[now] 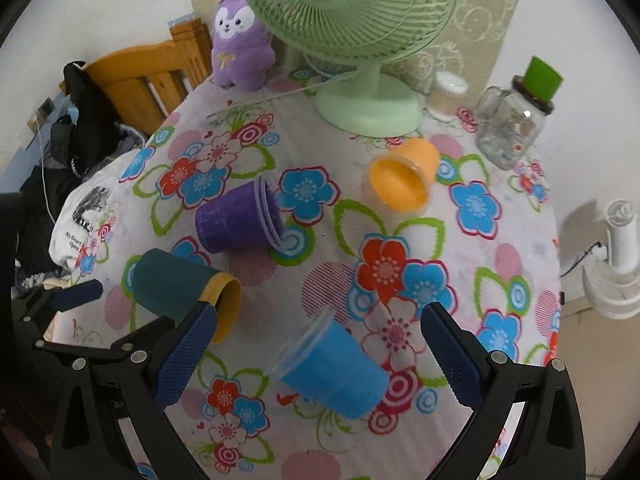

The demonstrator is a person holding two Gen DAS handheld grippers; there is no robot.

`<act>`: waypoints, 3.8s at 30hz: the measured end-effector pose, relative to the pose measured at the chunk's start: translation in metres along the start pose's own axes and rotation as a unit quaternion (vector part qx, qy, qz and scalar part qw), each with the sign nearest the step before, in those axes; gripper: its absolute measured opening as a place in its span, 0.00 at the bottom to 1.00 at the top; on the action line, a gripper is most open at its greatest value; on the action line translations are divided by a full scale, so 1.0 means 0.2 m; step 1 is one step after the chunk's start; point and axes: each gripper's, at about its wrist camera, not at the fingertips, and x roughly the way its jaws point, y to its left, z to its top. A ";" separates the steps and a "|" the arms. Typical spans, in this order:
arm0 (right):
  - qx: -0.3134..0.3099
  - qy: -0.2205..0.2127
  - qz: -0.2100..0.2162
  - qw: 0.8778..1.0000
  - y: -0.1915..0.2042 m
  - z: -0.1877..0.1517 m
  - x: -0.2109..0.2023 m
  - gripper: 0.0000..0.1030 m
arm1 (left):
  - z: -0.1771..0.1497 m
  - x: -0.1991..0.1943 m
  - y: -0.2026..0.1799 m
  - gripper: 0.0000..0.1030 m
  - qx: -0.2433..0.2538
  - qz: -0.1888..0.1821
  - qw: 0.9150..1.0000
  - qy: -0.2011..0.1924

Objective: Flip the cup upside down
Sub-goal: 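Move the left tool to the lying teal cup and close around it, then lift the teal cup with the left tool toward the right tool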

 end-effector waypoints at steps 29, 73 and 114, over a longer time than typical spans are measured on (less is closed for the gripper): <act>-0.029 0.056 0.033 0.997 0.05 0.01 0.28 1.00 | -0.04 0.21 0.03 0.99 0.013 0.047 0.999 0.026; 0.009 0.079 0.048 0.996 0.18 0.05 0.35 0.99 | 0.03 0.29 0.13 0.71 0.022 0.027 0.999 0.037; 0.043 0.032 -0.005 0.999 0.04 -0.38 0.01 0.99 | -0.49 0.13 -0.15 0.70 0.097 -0.020 0.993 0.060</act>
